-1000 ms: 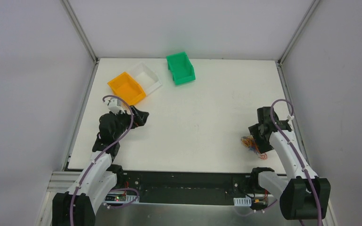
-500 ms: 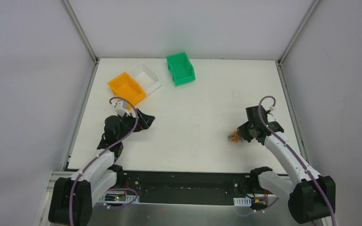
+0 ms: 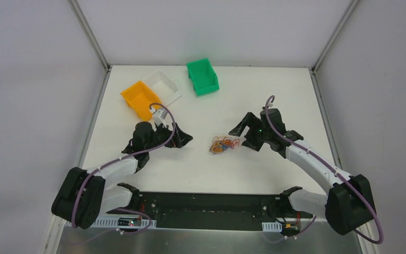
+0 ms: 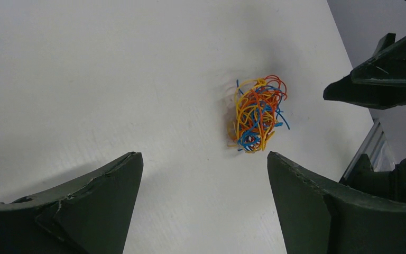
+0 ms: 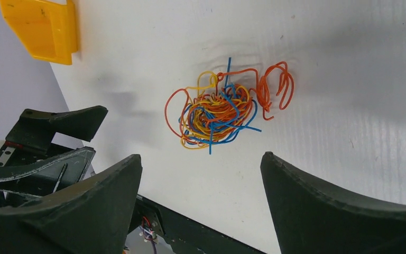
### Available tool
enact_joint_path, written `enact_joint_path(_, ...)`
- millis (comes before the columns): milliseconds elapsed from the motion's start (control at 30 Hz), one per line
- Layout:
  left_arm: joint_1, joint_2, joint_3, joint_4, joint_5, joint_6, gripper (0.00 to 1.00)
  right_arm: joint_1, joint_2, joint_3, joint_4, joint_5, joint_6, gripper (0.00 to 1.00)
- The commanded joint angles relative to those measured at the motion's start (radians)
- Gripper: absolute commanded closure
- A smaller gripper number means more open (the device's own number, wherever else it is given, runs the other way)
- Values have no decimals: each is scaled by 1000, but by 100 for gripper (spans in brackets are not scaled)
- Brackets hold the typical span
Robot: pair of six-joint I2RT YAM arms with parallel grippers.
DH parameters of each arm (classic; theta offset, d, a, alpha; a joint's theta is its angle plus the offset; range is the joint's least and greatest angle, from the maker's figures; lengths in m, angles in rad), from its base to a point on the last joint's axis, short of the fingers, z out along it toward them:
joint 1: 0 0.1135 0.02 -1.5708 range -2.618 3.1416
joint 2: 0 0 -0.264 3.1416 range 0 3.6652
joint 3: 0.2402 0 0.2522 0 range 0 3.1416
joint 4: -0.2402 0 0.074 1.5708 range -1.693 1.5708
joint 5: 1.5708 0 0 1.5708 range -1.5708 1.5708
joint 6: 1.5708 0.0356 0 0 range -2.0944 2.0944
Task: Untangle the cables
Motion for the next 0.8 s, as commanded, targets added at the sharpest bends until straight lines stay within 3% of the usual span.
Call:
enact_joint_path(0, -76, 90, 84, 50, 41, 50, 11, 1, -30, -43, 31, 16, -65, 16)
enact_joint_path(167, -185, 211, 215, -58, 25, 150, 20, -1, -27, -98, 103, 29, -44, 27)
enact_joint_path(367, -245, 272, 369, -252, -29, 149, 27, 0, -56, -129, 161, 63, -88, 28)
enact_joint_path(467, -265, 284, 386, -233, -61, 136, 23, 0, -100, -198, 257, 131, -148, 28)
enact_joint_path(600, -322, 364, 457, -226, -103, 186, 25, 0, -159, -378, 546, 207, -210, 28)
enact_joint_path(667, -338, 390, 439, -172, -123, 194, 27, 1, -180, -424, 625, 208, -211, 28)
enact_joint_path(767, -339, 394, 353, -35, -157, 82, 29, 1, -201, -450, 669, 189, -205, 28)
